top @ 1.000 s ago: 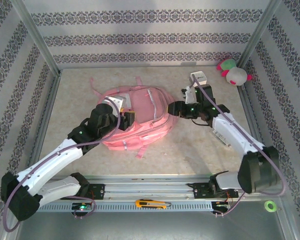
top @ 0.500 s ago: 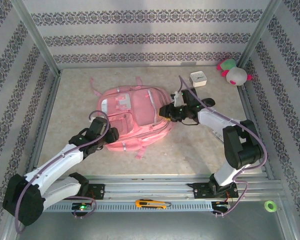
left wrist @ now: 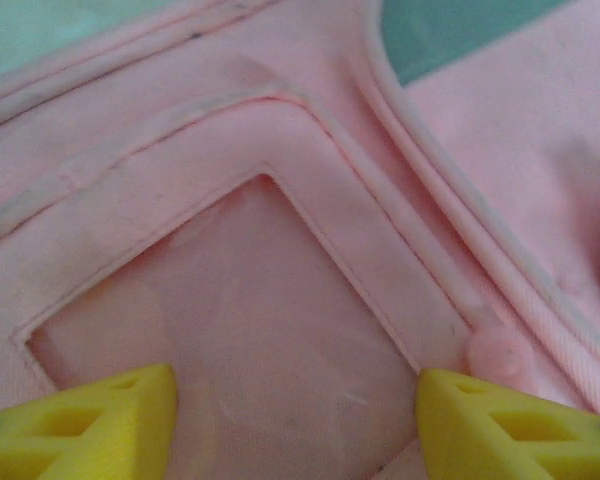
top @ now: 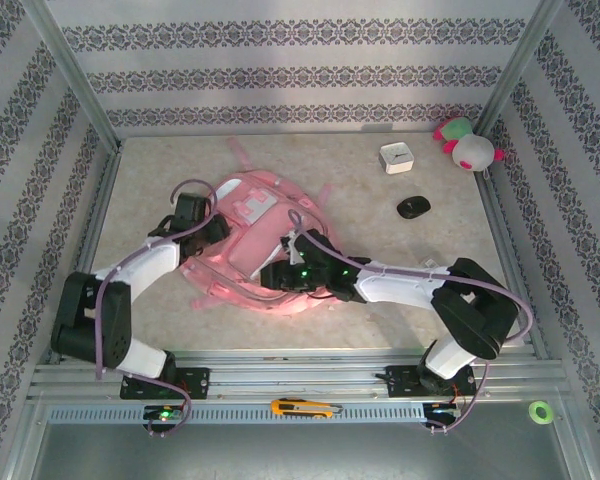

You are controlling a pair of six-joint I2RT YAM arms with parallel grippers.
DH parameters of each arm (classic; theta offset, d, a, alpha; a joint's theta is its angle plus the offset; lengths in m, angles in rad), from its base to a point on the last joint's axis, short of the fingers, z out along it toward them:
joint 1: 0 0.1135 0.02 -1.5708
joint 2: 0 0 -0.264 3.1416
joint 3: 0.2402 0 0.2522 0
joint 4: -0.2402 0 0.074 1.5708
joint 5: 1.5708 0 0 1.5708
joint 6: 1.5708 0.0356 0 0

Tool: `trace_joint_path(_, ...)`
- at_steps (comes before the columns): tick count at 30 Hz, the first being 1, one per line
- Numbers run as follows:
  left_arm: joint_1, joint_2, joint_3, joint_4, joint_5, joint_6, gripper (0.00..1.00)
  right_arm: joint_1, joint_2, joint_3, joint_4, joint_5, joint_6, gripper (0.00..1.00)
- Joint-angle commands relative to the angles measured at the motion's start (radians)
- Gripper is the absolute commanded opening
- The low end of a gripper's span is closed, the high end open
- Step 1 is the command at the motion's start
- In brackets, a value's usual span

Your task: Pack books, pencil case, and school supplies into a backpack

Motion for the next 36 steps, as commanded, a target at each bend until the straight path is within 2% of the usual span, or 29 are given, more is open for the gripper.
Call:
trace_joint_path(1, 0.02, 0.043, 0.112, 0.013, 0.091, 0.069, 0.65, 0.018, -0.007, 0.023, 0.045, 0.023, 0.061, 0.48)
trace_joint_path(4, 0.022, -0.027, 0.125, -0.052, 0.107, 0.066, 0.67, 0.017, -0.084, -0.012, -0.052, 0.008, 0.065, 0.51)
trace_joint_path(8, 0.021, -0.219, 0.03, -0.14, 0.107, -0.023, 0.66, -0.006, -0.239, -0.059, -0.231, -0.003, 0.057, 0.54)
trace_joint_path(12, 0.02, -0.395, -0.106, -0.19, 0.142, -0.114, 0.67, -0.093, -0.337, -0.019, -0.439, -0.034, -0.02, 0.56)
trace_joint_path(15, 0.021, -0.447, -0.216, -0.153, 0.152, -0.136, 0.67, -0.184, -0.313, 0.013, -0.46, -0.074, -0.088, 0.56)
trace_joint_path(18, 0.022, -0.421, -0.294, -0.049, 0.188, -0.157, 0.65, -0.262, -0.236, 0.029, -0.432, -0.067, -0.142, 0.54)
trace_joint_path(21, 0.021, -0.349, -0.315, 0.047, 0.196, -0.17, 0.64, -0.265, -0.166, -0.006, -0.382, 0.016, -0.136, 0.48)
trace_joint_path(25, 0.021, -0.233, -0.299, 0.174, 0.172, -0.171, 0.64, -0.186, -0.133, -0.116, -0.198, 0.068, -0.05, 0.45)
trace_joint_path(30, 0.023, -0.065, -0.196, 0.25, 0.117, -0.098, 0.65, -0.029, -0.074, -0.164, -0.014, 0.163, 0.047, 0.44)
trace_joint_path(33, 0.027, -0.007, -0.14, 0.273, 0.108, -0.069, 0.65, -0.003, -0.055, -0.161, 0.025, 0.177, 0.07, 0.45)
trace_joint_path(36, 0.027, -0.016, -0.085, 0.238, 0.101, -0.034, 0.66, -0.005, -0.074, -0.127, -0.037, 0.143, 0.035, 0.49)
